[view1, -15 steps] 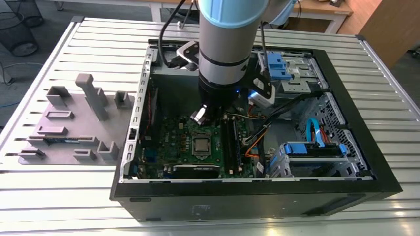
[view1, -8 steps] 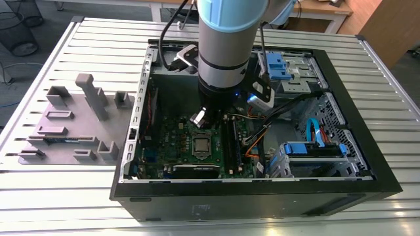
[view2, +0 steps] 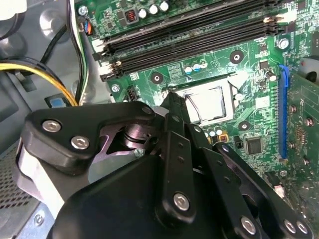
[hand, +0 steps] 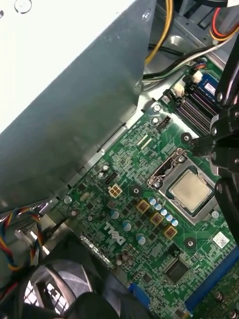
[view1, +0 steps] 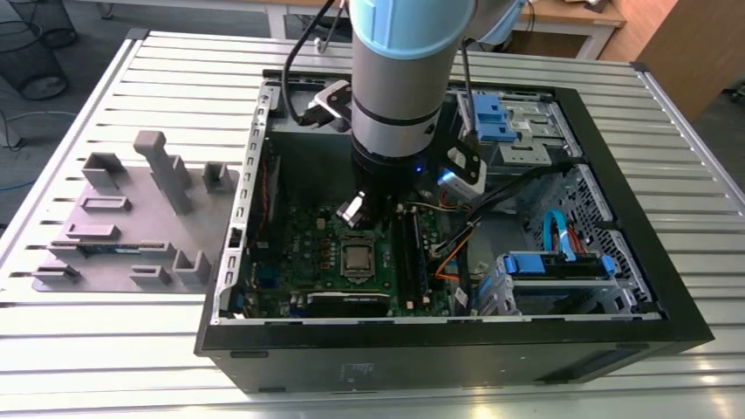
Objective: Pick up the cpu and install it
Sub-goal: 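Install the first cpu locking lever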
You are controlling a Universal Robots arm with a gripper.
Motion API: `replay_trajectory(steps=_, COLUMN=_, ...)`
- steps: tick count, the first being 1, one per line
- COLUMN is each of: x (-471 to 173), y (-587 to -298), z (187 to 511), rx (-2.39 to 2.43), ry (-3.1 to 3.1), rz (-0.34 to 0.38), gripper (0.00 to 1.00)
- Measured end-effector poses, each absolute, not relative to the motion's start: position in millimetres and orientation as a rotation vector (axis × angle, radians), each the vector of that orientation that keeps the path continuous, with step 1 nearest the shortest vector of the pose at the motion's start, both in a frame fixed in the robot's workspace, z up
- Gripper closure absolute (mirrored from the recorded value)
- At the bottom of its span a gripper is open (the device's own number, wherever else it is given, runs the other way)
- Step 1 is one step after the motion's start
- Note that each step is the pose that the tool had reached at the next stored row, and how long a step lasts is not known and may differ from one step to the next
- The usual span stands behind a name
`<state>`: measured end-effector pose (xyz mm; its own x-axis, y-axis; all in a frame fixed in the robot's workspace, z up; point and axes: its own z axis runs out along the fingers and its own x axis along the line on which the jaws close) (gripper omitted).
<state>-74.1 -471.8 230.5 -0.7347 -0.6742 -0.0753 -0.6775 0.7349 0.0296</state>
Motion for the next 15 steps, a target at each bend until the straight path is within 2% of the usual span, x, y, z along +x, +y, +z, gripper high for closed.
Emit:
replay_trajectory(steps=7, x=-74.6, y=-471.8, z=226.3, rx=-1.059, ry=2.902, rz=0.049, gripper=0.89)
replay_trajectory(steps=15, x=-77.1, y=-471.8, z=224.5, rx=-1.041, ry=2.909, rz=0.043, gripper=0.89)
